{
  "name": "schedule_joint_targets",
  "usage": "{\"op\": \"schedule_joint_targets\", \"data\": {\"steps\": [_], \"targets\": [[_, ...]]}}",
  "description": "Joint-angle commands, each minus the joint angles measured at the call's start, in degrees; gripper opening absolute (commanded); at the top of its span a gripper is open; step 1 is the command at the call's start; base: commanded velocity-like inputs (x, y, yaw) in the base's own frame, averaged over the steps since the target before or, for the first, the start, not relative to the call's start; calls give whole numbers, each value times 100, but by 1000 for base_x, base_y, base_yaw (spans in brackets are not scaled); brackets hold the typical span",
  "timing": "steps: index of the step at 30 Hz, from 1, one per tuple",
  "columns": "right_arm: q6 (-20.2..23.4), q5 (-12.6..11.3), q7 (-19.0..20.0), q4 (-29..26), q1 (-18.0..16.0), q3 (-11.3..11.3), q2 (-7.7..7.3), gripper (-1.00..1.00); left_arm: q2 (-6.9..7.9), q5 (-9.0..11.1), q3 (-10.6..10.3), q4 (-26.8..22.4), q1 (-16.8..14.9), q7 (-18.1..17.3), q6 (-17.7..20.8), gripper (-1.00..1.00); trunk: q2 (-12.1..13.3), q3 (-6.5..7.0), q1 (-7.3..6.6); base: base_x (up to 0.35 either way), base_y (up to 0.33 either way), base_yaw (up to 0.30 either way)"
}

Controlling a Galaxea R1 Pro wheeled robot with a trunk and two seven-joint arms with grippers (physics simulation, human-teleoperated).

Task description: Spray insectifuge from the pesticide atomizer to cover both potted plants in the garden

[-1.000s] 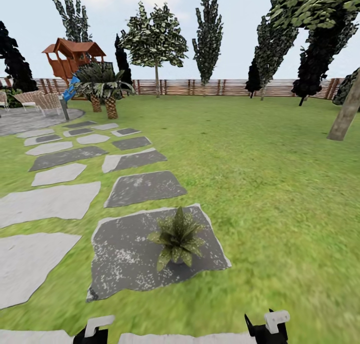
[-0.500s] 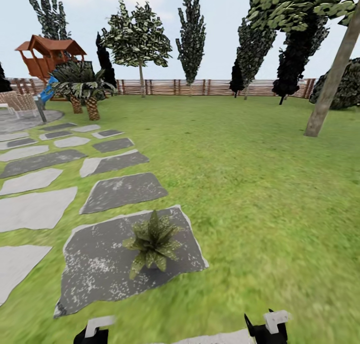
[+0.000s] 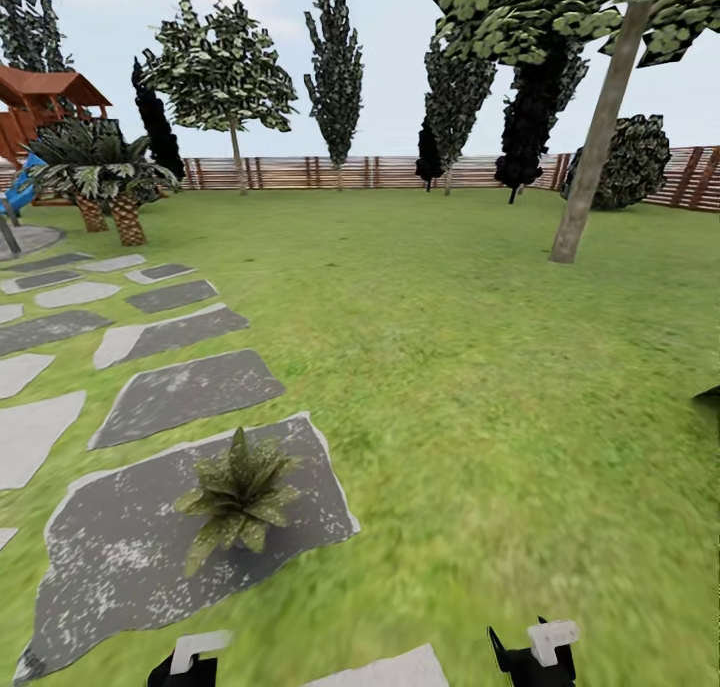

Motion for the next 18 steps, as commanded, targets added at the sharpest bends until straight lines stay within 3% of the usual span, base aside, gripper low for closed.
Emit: {"op": "schedule_joint_targets", "data": {"steps": [1, 11, 18], "targets": [[-13, -61, 45, 4, -3, 22, -1, 100, -1, -66, 27, 7, -5, 25, -23, -100, -2, -5, 0, 96, -309, -9], [-13, -233, 45, 5, -3, 22, 7, 100, -1, -85, 26, 7, -5, 25, -23, -100, -2, -5, 0, 104, -310, -11], [-13, -236, 45, 5, -3, 24, 7, 100, -1, -84, 37, 7, -5, 25, -23, -100, -2, -5, 0, 190, -286, -282]]}}
